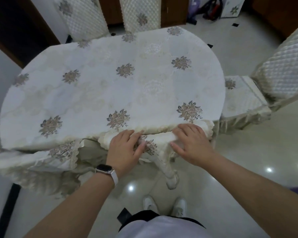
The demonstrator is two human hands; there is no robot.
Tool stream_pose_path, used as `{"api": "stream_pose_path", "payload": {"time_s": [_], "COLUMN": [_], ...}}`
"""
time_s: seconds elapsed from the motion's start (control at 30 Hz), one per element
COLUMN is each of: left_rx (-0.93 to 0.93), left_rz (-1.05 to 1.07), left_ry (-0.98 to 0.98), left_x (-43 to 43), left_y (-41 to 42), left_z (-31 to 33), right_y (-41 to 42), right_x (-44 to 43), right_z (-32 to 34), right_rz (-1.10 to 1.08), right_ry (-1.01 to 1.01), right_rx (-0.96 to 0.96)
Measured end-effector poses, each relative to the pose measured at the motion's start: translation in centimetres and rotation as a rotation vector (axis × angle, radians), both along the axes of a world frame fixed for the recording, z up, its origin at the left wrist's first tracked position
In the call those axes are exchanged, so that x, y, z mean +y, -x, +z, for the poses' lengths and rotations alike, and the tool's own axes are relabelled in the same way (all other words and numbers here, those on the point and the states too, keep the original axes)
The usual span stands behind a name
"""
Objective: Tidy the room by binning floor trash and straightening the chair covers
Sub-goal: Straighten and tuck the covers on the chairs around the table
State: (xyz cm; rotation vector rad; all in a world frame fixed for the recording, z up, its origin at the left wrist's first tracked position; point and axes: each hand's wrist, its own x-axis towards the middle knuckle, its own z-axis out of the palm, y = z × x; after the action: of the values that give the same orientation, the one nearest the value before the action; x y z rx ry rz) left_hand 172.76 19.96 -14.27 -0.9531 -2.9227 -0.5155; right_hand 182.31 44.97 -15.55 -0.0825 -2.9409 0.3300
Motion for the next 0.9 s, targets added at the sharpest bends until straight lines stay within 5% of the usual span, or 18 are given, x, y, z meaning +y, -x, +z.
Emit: {"api": "stream_pose_path", "payload": {"time_s": [0.3, 0.9], "left_rx": [0.003, 0.191], "left_rz": [-0.013, -0.041], "left_ry": [-0.059, -0.131], "left_x": [-1.4, -1.0], "left_y": [1.1, 2.7], "left_z": [-2.3, -4.8], "right_y": [0.6, 2.7], "right_x": [-0.7, 0.8], "right_z": [-0.7, -3.0], "right_rz": [-0.029, 0.106], "right_ry": [-0.029, -0.018], "right_rx": [-0.029, 0.309]}}
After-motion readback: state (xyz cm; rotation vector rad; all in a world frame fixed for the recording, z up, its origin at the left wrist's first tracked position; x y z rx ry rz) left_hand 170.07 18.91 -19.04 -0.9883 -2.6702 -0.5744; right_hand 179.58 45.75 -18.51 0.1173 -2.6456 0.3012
